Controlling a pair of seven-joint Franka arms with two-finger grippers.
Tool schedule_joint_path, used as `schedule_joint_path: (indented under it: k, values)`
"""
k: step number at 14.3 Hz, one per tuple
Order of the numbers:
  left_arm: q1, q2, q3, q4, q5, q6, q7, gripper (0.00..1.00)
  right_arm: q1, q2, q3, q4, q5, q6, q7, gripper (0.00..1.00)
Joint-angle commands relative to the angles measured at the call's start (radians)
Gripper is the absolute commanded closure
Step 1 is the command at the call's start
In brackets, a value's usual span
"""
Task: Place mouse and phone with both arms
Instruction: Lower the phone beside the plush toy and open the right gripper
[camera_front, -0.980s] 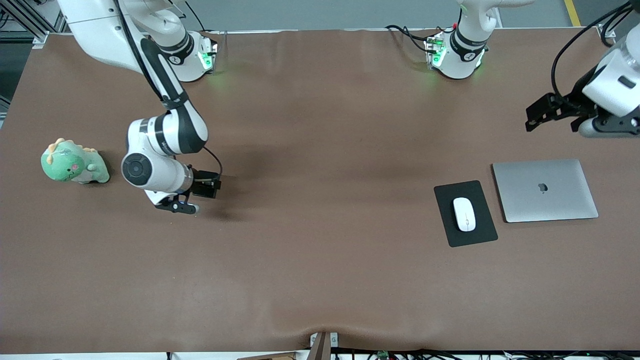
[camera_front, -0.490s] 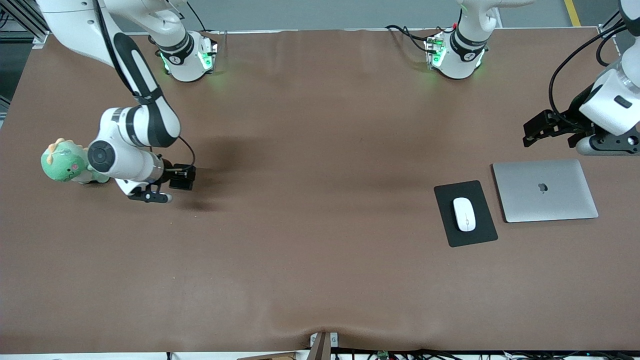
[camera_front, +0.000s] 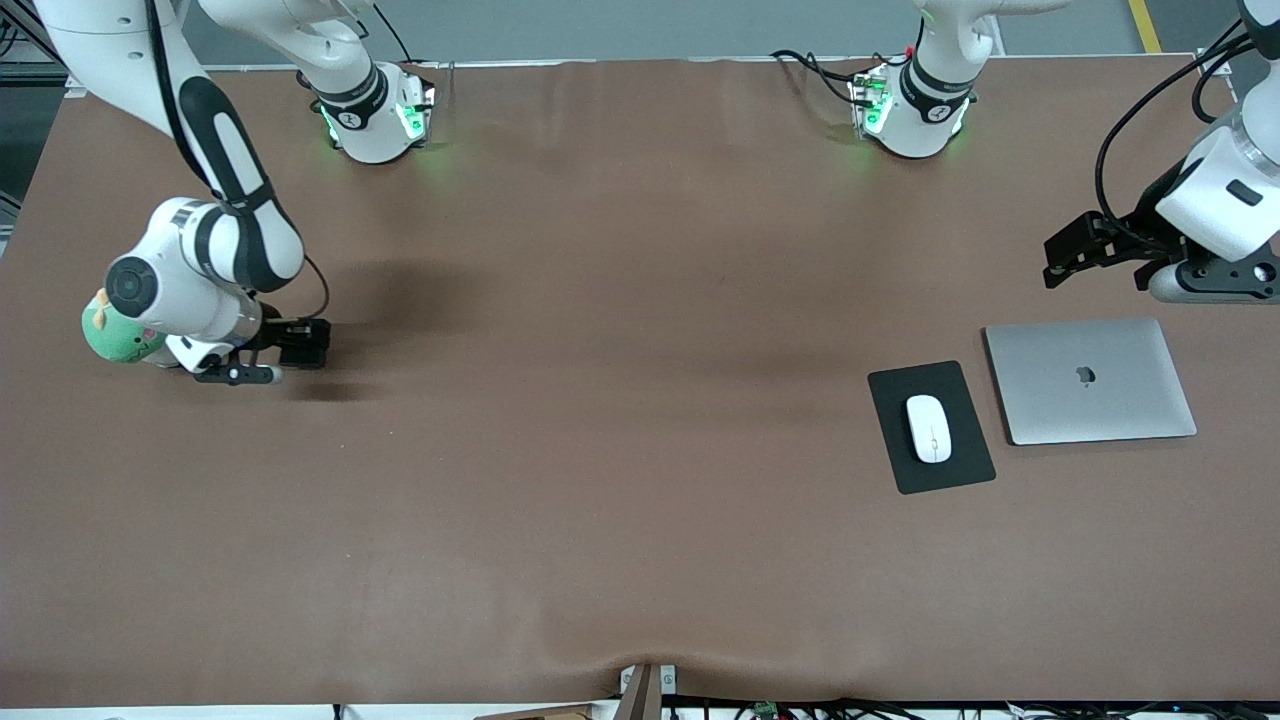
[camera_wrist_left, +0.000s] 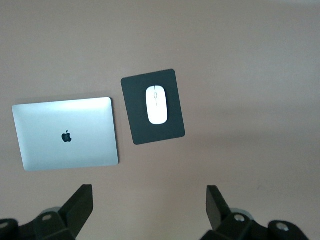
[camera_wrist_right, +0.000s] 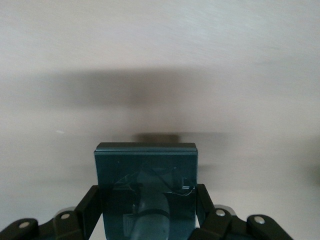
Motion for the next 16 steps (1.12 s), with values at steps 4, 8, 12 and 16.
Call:
schedule_joint_path:
  k: [4, 8, 12, 16]
  values:
    - [0.0, -0.027, -0.006, 0.005, 0.008, -0.028, -0.01, 0.0, -0.005, -0.046, -0.008, -0.167, -0.015, 0.199, -0.028, 1.0]
    - [0.0, -0.027, -0.017, 0.006, 0.006, -0.028, -0.01, 0.0, -0.012, -0.039, -0.008, -0.164, -0.013, 0.19, -0.024, 0.8]
    - [0.001, -0.029, -0.017, 0.008, 0.018, -0.028, 0.01, 0.0, -0.008, -0.039, -0.007, -0.125, -0.012, 0.154, -0.016, 0.0]
    - [0.006, -0.03, -0.015, 0.009, 0.011, -0.028, -0.003, 0.0, -0.009, -0.023, -0.005, 0.033, -0.01, 0.009, -0.019, 0.0]
